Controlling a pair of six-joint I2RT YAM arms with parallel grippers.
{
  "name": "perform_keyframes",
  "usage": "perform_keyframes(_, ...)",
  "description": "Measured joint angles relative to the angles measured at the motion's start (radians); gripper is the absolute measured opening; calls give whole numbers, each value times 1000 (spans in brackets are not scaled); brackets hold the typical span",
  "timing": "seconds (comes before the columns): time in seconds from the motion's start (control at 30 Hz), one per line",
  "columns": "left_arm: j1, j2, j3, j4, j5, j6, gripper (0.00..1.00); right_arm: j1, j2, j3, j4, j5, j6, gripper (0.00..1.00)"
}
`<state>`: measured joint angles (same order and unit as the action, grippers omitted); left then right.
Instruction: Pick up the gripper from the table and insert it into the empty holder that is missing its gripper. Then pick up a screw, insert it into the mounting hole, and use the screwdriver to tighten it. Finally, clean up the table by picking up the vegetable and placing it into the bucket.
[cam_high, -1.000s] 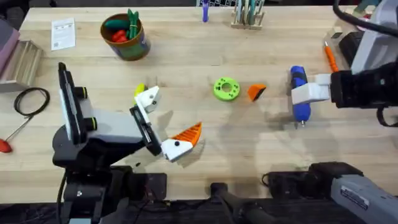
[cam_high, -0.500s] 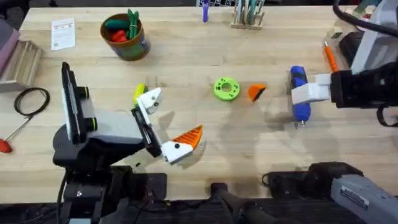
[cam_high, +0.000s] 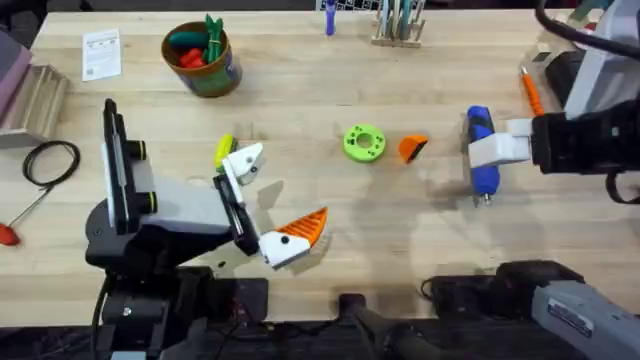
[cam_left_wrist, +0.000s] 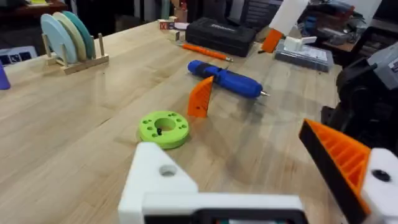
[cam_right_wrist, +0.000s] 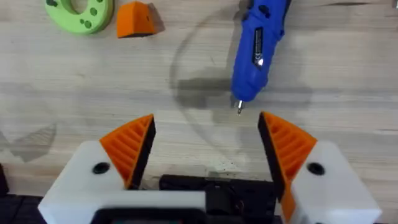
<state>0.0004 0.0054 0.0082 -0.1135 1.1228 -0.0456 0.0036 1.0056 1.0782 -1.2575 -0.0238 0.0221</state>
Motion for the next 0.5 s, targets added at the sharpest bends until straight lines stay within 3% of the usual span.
perform_keyframes(0.5, 0, 0, 0, -2, 8, 30, 985, 0, 0, 0, 0, 0, 0, 992)
